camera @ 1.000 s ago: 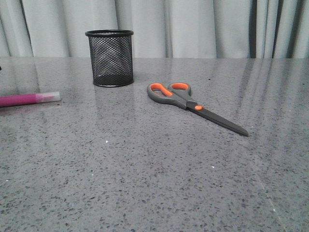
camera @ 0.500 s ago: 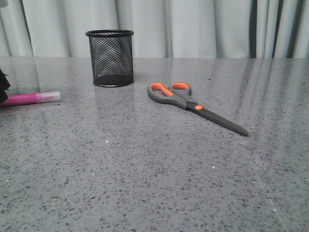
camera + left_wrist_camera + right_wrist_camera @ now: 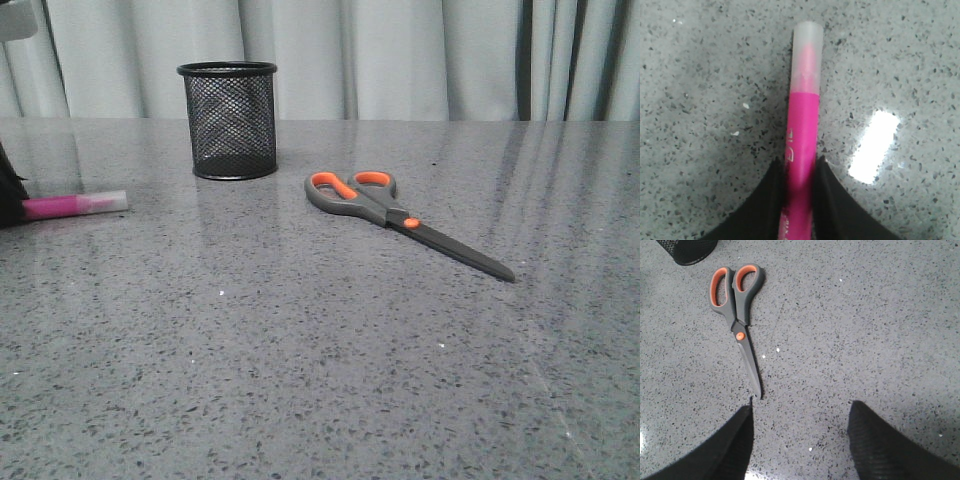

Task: Put pen and scissors into bin
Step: 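Lift the pink highlighter upright with the left gripper, then move the highlighter over the mesh cup and release it inside, then withdraw the left gripper away from the mesh cup, then lower the right gripper onto the scissors handles and close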

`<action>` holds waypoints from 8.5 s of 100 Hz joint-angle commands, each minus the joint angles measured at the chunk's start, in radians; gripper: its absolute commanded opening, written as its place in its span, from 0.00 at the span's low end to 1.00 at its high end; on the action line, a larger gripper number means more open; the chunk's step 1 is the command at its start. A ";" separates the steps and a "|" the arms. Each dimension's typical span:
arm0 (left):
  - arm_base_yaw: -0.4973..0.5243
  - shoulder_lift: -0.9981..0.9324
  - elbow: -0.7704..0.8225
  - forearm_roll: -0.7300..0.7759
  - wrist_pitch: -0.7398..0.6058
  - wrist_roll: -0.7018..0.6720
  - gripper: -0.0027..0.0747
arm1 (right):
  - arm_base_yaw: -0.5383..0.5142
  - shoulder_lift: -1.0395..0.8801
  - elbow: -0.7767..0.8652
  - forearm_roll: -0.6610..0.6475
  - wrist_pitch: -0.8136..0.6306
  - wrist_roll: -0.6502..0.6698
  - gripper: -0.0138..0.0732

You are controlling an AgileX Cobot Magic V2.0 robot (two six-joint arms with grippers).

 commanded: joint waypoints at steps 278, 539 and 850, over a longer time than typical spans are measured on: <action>-0.149 0.149 -0.220 -1.216 -0.127 0.412 0.01 | -0.001 0.003 -0.034 0.014 -0.041 -0.010 0.59; 0.078 -0.875 0.389 -0.279 -0.194 -0.425 0.01 | 0.084 0.225 -0.213 0.192 0.017 -0.315 0.59; 0.078 -0.984 0.399 -0.273 -0.307 -0.642 0.01 | 0.464 1.043 -0.813 -0.456 0.172 0.031 0.66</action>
